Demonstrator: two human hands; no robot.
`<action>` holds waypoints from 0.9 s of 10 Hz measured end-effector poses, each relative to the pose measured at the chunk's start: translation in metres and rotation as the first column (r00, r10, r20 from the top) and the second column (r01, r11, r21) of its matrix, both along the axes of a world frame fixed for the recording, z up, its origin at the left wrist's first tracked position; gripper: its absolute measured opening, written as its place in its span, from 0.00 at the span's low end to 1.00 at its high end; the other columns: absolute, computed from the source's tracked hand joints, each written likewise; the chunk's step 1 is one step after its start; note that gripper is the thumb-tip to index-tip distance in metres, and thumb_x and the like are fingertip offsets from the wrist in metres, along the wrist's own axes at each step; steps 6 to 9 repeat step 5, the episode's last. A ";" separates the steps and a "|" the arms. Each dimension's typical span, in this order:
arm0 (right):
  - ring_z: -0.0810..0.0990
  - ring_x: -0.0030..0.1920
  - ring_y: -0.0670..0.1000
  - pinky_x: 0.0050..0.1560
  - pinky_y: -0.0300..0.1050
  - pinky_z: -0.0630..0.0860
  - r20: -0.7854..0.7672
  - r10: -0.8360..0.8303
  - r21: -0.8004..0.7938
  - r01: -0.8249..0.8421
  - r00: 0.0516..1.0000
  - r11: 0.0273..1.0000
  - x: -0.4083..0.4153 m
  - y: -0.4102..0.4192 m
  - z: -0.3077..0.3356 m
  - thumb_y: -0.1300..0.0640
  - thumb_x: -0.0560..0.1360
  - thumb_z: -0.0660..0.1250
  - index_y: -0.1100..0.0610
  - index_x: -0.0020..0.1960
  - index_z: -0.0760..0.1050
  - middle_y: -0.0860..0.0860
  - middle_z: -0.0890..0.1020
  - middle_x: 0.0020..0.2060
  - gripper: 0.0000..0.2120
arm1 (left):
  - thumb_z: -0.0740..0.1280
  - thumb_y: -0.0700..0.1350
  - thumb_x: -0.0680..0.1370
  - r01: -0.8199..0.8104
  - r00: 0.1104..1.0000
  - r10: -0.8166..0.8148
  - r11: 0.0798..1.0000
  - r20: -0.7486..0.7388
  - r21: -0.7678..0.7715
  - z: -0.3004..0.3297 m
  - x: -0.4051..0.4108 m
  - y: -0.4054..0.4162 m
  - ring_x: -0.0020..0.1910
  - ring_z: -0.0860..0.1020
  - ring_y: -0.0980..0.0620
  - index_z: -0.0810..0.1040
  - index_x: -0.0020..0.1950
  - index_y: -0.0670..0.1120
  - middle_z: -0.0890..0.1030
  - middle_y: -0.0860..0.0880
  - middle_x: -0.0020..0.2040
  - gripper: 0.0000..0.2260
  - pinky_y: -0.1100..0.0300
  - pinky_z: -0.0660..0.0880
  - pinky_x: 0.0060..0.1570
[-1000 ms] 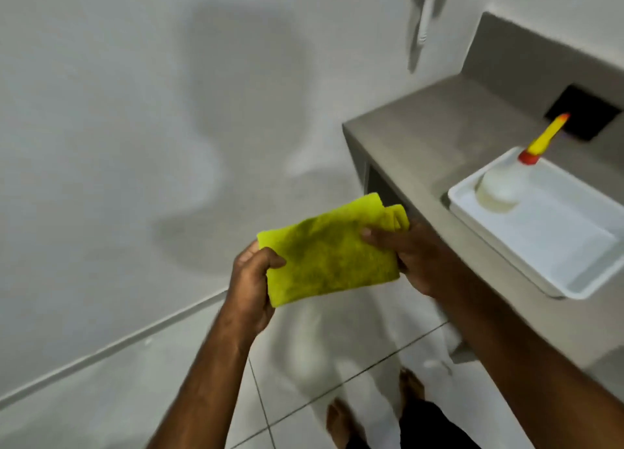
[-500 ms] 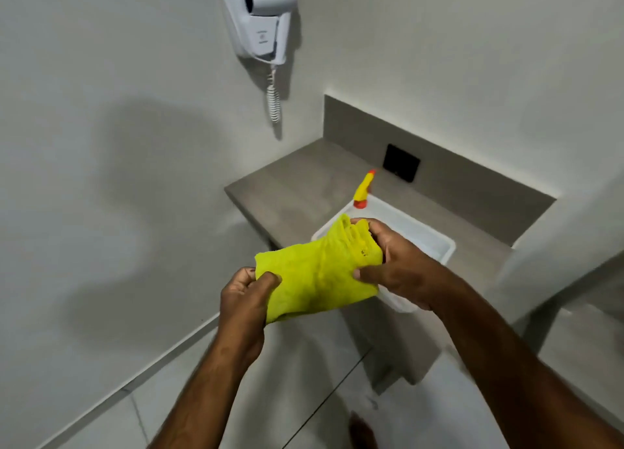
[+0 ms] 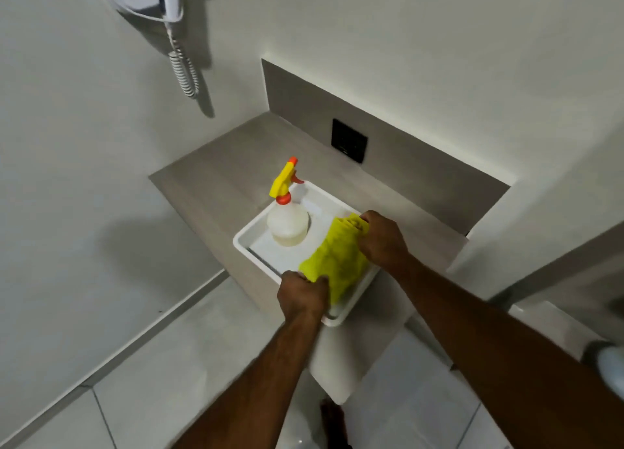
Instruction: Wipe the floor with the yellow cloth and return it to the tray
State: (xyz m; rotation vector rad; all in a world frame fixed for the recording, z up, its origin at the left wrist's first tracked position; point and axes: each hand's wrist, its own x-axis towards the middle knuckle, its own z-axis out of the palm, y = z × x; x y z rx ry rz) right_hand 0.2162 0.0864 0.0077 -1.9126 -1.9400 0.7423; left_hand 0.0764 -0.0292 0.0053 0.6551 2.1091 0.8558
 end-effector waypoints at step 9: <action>0.76 0.32 0.58 0.28 0.45 0.72 0.656 0.208 0.381 -0.557 0.725 0.738 -0.020 0.023 0.017 0.65 0.62 0.69 0.59 0.35 0.75 0.57 0.78 0.32 0.05 | 0.64 0.51 0.76 0.448 0.497 -0.508 0.844 -0.703 -0.293 0.043 -0.058 0.040 0.50 0.80 0.44 0.74 0.55 0.45 0.80 0.46 0.53 0.13 0.54 0.75 0.43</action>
